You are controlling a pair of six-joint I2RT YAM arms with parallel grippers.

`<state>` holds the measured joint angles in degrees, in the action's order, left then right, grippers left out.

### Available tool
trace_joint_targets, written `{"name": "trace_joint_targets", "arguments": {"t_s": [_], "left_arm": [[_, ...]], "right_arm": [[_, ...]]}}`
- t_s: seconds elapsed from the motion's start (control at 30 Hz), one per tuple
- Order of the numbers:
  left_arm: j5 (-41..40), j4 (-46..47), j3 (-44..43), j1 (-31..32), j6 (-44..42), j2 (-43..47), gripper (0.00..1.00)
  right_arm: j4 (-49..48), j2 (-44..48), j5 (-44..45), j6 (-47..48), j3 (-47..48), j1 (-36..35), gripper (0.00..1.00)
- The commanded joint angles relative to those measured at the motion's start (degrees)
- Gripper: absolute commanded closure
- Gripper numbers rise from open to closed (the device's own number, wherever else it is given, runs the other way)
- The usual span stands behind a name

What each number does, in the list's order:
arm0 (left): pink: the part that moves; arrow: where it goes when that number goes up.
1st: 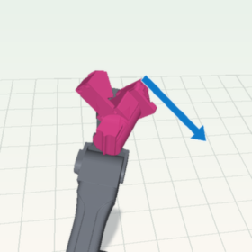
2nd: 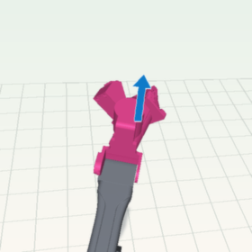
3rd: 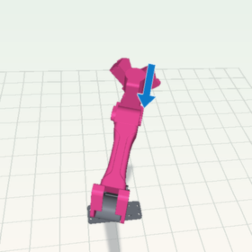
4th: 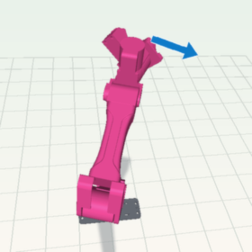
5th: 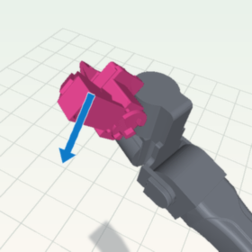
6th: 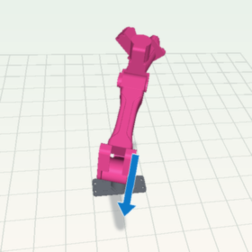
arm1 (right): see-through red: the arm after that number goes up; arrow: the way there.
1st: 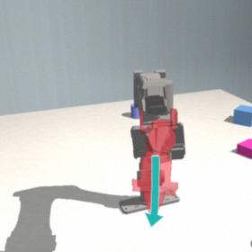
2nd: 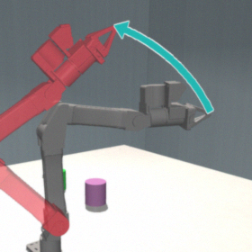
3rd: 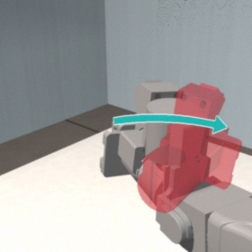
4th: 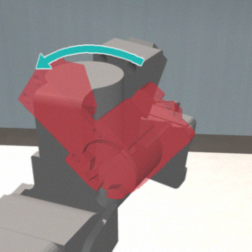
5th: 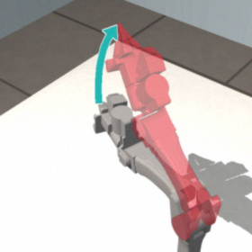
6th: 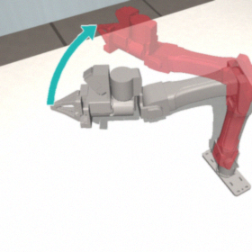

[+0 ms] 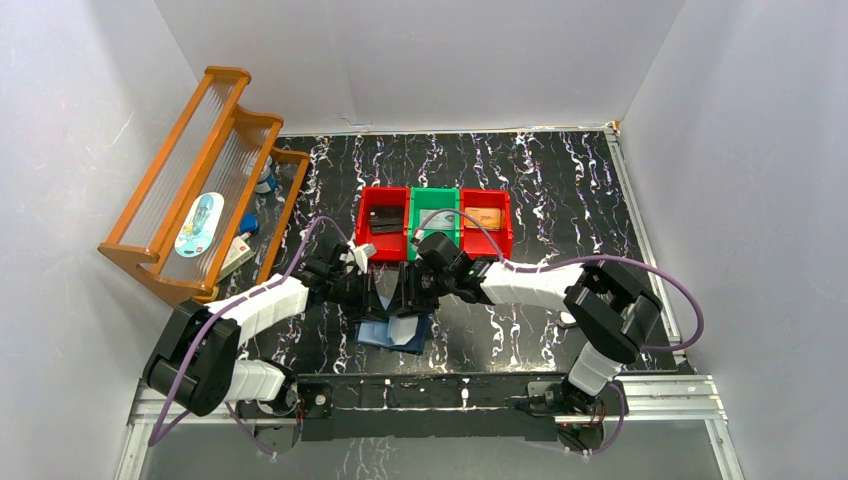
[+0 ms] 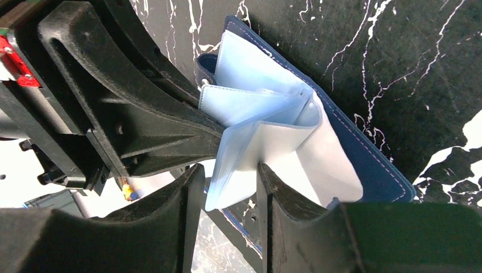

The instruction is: Take the credit cards out of the card holder

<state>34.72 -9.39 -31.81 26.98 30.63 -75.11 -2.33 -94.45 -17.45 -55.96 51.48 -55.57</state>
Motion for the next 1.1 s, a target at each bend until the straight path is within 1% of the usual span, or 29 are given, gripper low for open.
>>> {"name": "trace_joint_targets", "arguments": {"t_s": [0.0,0.2,0.27,0.33,0.43,0.47,0.53,0.63,0.67,0.73,0.83,1.07], "left_arm": [[1.9,0.0,0.1,0.3,0.2,0.9,1.00],[1.7,-0.1,0.4,0.3,0.3,1.1,1.00],[1.6,-0.1,0.3,0.3,0.3,1.0,1.00],[1.6,-0.1,0.4,0.2,0.3,1.1,1.00],[1.4,-0.2,0.4,0.3,0.3,1.2,1.00],[1.4,-0.3,0.5,0.3,0.2,1.3,1.00],[1.2,-0.4,0.6,0.2,0.3,1.5,1.00],[0.9,-0.4,0.8,0.3,0.3,1.6,1.00],[0.9,-0.4,0.7,0.2,0.3,1.5,1.00],[0.9,-0.4,0.7,0.2,0.3,1.5,1.00],[0.9,-0.4,0.6,0.3,0.3,1.4,1.00],[0.7,-0.7,0.7,0.3,0.1,1.7,1.00]], "right_arm": [[-0.1,1.6,-0.1,2.5,3.3,-0.3,0.52],[1.2,1.5,1.2,2.7,3.9,-0.6,0.52],[3.4,0.7,2.0,2.7,4.5,-0.8,0.58],[7.6,-0.8,3.8,2.7,5.8,-0.8,0.65],[17.3,-2.9,9.7,3.0,9.0,-1.3,0.67],[20.1,-3.1,12.1,3.2,9.9,-1.5,0.66],[24.4,-2.6,16.5,3.2,10.9,-1.7,0.58],[27.3,-0.5,21.0,2.4,10.7,-1.7,0.47],[27.8,0.0,22.0,2.2,10.7,-1.7,0.45],[29.1,1.0,23.8,1.6,10.5,-1.7,0.43],[27.7,2.7,23.6,1.4,9.2,-1.7,0.44],[19.8,3.9,17.4,0.2,5.7,-1.7,0.43]]}}
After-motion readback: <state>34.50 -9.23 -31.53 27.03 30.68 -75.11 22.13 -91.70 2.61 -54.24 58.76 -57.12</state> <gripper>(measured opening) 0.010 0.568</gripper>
